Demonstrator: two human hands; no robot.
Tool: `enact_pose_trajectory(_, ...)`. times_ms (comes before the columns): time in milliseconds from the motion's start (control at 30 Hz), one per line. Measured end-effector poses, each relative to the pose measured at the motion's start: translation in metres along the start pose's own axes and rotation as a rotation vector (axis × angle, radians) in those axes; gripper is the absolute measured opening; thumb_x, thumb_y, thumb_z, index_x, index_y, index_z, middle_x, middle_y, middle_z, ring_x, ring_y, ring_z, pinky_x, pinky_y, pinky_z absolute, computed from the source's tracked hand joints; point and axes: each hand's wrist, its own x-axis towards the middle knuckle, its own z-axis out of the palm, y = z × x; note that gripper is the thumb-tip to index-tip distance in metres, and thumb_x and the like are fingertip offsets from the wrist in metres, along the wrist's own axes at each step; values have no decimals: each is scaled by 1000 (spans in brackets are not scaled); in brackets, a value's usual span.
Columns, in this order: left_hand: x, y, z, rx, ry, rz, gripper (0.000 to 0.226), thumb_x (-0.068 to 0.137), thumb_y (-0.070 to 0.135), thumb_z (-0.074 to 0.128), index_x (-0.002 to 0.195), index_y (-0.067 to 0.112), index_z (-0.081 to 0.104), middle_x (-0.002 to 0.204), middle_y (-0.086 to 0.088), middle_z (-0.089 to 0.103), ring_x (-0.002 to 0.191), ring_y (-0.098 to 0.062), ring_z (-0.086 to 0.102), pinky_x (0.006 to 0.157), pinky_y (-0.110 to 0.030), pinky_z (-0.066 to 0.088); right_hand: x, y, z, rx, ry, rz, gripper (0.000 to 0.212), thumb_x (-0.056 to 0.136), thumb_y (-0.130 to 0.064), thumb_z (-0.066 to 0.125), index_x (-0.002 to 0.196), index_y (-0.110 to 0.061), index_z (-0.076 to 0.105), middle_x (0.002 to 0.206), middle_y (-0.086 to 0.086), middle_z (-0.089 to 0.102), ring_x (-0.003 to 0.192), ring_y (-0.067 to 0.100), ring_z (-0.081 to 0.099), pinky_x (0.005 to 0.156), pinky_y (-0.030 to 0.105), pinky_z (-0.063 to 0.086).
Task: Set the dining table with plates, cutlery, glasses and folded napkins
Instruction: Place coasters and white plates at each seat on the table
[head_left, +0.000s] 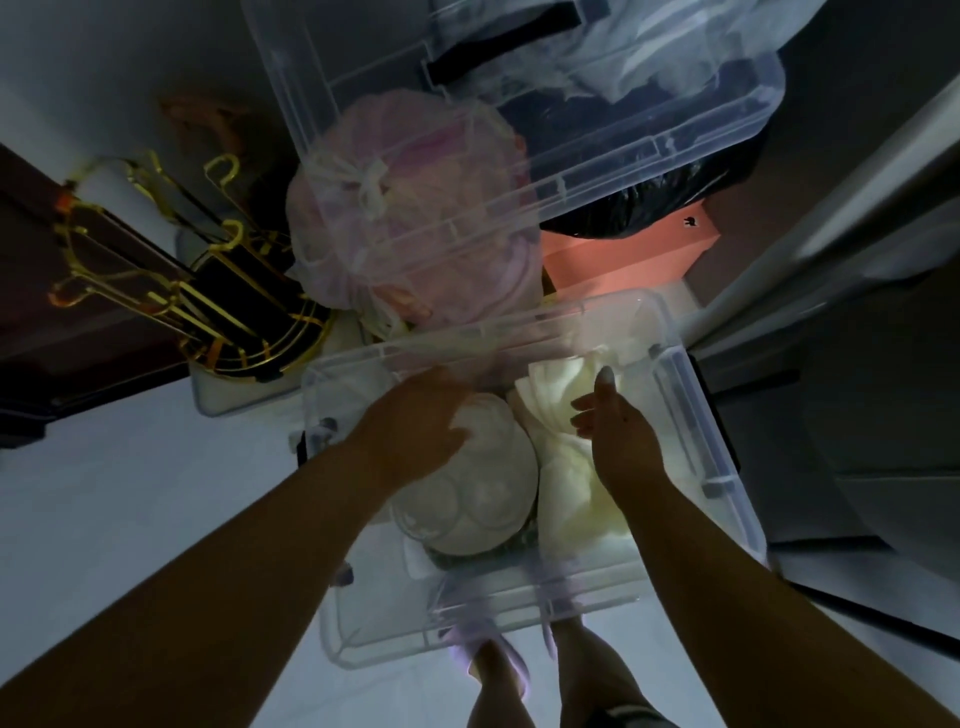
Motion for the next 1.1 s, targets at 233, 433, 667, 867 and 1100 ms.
enact_pose_trajectory(233, -34, 14, 59, 173, -236, -191, 65, 98, 46, 43, 152, 32, 11, 160, -6, 3, 131, -34, 35, 102, -40, 42, 5, 20, 21, -16, -31, 28, 65, 81, -70, 20, 77, -20, 61, 78, 1, 66, 82, 19, 63, 90, 38, 47)
enact_pose_trajectory(433, -13, 24, 78, 86, -219, -262, 61, 98, 41, 45, 151, 33, 16, 159, -11, 5, 133, -37, 30, 102, -41, 41, 16, 34, 38, -56, -178, 155, 66, 75, -65, 23, 105, -19, 59, 103, 6, 58, 102, 30, 57, 100, 49, 44)
enact_pose_trajectory(667, -3, 24, 86, 16, -157, -332, 54, 96, 14, 49, 146, 24, 31, 158, -12, 4, 131, -33, 32, 101, -40, 44, 26, 56, 49, 26, -134, 346, 63, 96, -61, 22, 82, -10, 56, 79, 8, 59, 80, 26, 57, 85, 41, 47)
enact_pose_trajectory(867, -2, 28, 93, -4, -118, -375, 51, 98, 9, 45, 145, 20, 32, 158, -10, 10, 132, -32, 31, 100, -36, 43, 27, 71, 58, 121, -79, 406, 64, 90, -69, 27, 70, -15, 56, 62, 3, 57, 61, 20, 55, 78, 41, 48)
enact_pose_trajectory(1100, 9, 20, 105, -69, -53, -404, 42, 101, 9, 35, 143, 17, 39, 144, -6, 37, 126, -29, 37, 101, -31, 36, 31, 77, 64, 126, -135, 553, 75, 87, -74, 23, 85, -7, 58, 81, 12, 60, 83, 29, 61, 91, 44, 51)
